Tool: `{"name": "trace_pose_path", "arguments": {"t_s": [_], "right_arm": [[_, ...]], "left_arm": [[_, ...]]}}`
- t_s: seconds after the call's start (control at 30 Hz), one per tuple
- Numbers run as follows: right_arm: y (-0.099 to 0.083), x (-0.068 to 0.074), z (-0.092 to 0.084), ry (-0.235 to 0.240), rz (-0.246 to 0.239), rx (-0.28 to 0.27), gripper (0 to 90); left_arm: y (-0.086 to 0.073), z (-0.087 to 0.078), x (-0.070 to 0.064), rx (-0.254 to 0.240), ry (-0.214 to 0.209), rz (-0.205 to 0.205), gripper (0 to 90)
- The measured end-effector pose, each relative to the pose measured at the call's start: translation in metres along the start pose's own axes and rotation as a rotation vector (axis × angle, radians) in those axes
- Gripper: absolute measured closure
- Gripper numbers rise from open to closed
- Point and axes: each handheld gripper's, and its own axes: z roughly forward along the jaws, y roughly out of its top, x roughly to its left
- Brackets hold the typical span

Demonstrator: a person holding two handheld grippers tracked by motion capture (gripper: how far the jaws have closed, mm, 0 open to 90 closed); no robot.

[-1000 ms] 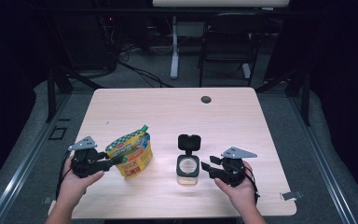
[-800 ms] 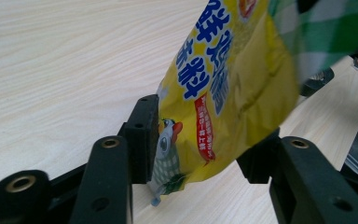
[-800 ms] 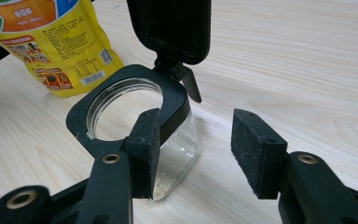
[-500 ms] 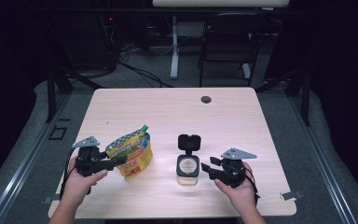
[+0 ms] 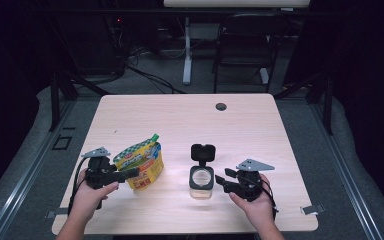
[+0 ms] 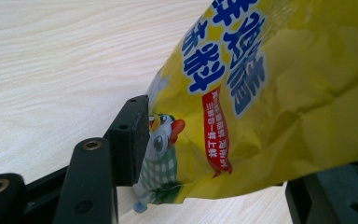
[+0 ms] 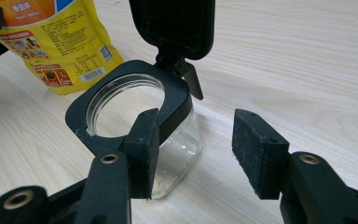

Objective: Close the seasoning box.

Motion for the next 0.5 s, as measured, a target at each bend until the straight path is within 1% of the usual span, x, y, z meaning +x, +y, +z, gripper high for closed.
{"name": "trace_pose_path", "arguments": {"t_s": [0.1, 0.3, 0.37, 0.5], "right_arm": [[0.0, 0.0, 0.0, 0.0, -0.001, 0.0, 51.2], [0.0, 0.0, 0.0, -0.001, 0.002, 0.001, 51.2], [0.0, 0.0, 0.0, 0.0, -0.001, 0.004, 51.2], [-0.001, 0.001, 0.001, 0.001, -0.001, 0.001, 51.1]], "left_arm": [[-0.001, 0.003, 0.0, 0.002, 0.001, -0.012, 45.8], [-0.002, 0.008, -0.001, 0.014, 0.004, -0.008, 45.8], [-0.002, 0.009, 0.0, 0.024, 0.004, -0.006, 45.4], [-0.003, 0.011, 0.0, 0.014, 0.01, -0.014, 44.2]]}}
